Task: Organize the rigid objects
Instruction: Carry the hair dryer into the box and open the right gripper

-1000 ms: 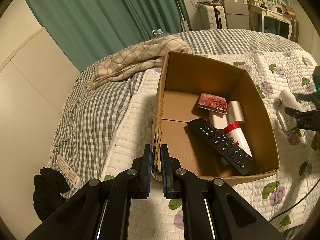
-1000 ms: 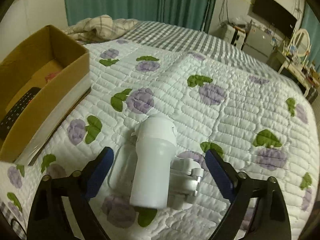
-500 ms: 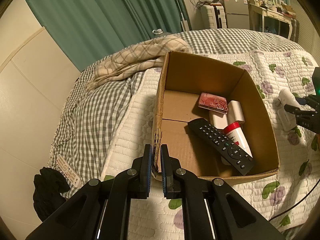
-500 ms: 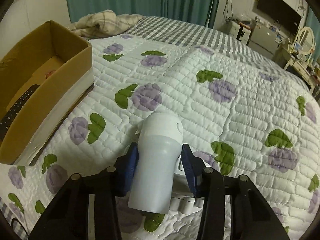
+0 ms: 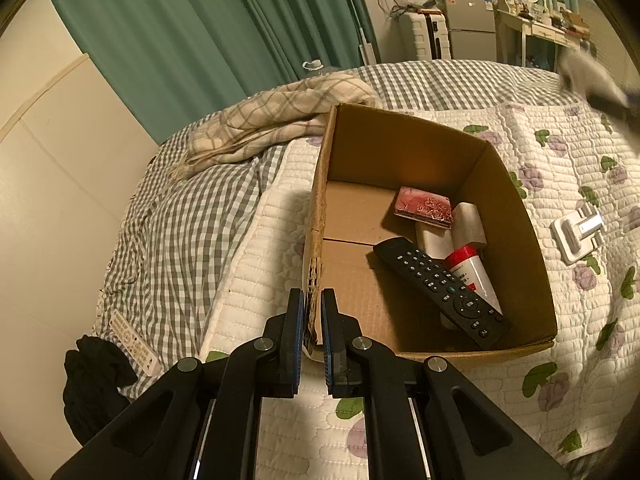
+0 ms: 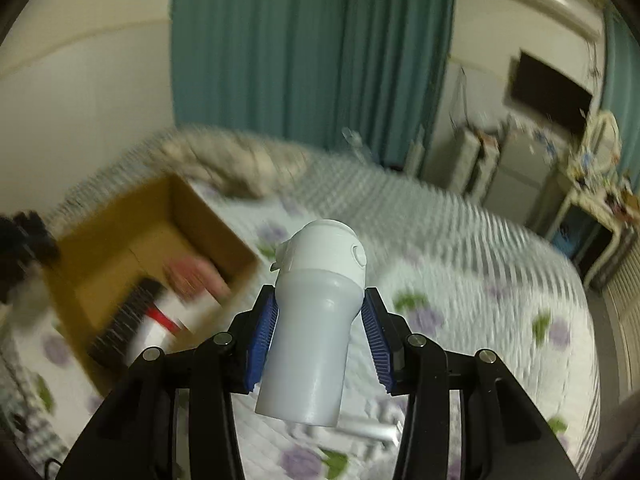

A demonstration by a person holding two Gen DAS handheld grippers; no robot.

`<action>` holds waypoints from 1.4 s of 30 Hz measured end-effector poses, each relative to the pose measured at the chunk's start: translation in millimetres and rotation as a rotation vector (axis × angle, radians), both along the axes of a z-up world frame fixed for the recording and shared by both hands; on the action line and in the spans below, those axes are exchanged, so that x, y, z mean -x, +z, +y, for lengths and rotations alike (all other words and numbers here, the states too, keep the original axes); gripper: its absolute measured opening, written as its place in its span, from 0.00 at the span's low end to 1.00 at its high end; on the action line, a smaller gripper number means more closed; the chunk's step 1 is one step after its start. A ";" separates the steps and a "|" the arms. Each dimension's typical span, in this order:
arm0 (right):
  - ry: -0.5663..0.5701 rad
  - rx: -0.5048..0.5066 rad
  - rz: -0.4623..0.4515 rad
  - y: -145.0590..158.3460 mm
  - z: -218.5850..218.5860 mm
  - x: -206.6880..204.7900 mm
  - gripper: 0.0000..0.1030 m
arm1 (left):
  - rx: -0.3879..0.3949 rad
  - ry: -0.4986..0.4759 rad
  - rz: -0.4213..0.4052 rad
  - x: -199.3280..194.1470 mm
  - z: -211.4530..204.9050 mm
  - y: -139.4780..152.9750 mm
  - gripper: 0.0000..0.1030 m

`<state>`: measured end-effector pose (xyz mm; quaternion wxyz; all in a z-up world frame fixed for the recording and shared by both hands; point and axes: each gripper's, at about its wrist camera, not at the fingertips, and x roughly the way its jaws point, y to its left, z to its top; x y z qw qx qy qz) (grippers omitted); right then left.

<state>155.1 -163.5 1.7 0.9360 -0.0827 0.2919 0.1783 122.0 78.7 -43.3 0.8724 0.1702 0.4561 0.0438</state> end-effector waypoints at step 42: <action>0.036 0.058 -0.021 7.0 47.6 -6.0 0.84 | 0.030 0.001 0.006 1.4 5.5 1.7 0.07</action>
